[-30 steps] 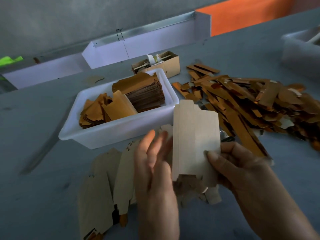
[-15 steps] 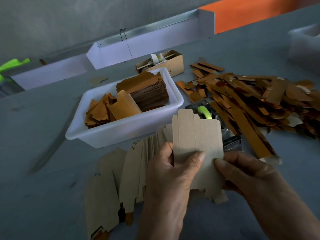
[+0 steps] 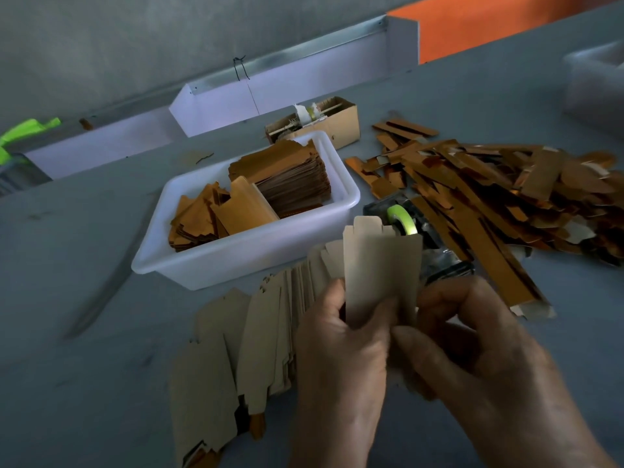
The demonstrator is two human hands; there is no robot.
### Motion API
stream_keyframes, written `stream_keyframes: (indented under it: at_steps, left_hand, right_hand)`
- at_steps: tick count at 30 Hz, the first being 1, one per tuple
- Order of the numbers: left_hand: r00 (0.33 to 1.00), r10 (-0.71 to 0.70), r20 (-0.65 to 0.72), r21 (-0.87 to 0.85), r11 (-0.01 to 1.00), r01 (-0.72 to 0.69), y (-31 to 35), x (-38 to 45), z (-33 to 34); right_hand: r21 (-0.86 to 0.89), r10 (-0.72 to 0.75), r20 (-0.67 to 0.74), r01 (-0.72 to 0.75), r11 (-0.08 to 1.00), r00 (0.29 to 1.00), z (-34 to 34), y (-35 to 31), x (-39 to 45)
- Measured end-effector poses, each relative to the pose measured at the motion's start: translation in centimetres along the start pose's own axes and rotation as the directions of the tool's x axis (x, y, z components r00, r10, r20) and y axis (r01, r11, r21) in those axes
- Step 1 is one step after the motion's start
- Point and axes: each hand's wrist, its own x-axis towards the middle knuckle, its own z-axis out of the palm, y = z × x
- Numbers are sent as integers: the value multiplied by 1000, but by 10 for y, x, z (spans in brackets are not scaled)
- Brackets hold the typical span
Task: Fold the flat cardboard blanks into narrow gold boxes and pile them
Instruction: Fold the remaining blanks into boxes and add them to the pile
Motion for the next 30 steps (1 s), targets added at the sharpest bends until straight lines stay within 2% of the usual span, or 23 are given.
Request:
stream_keyframes:
  at_steps: [3,7,9,11,14,16,19,22,24,27,30]
  left_hand:
    - [997,-12,74,-15,1000,13,4,-2,0]
    - [978,19,209,64,997,-33,6,-4,-7]
    - [972,33,234,99,993,-57,7,-5,-7]
    - [970,10,243,109,993,-37,8,-6,-6]
    - [948,-58,312,108,994,25,7,-6,-10]
    - [918,-82,387,106,993,44,9,-6,-13]
    - [886,-100,452,96,993,63,10,-6,-14]
    - [906,-121,405,64,992,104,11,-8,-13]
    - [937,-67,342,105,994,32,11,-9,-11]
    - [987,40,156,237,968,-77,6,-12,-5]
    - [989,143,33,356,923,-145,8,-17,4]
  right_hand:
    - [61,-75,68,71,996,995,2,-5,-2]
    - [-19,-29,65,30,999,997,-3,0,2]
    - [-45,8,86,-4,999,996,-4,2,4]
    - [-36,62,57,-60,998,996,-4,1,4]
    - [-30,120,-66,-122,992,991,-10,1,4]
    - [86,193,-102,-185,979,976,-15,2,7]
    - [241,274,36,-275,931,961,-17,0,11]
    - [302,302,68,-308,902,951,-18,0,14]
    - [321,314,57,-315,893,948,-19,0,15]
    - [376,319,38,-309,874,947,-19,0,16]
    - [403,325,32,-310,861,945,-18,0,16]
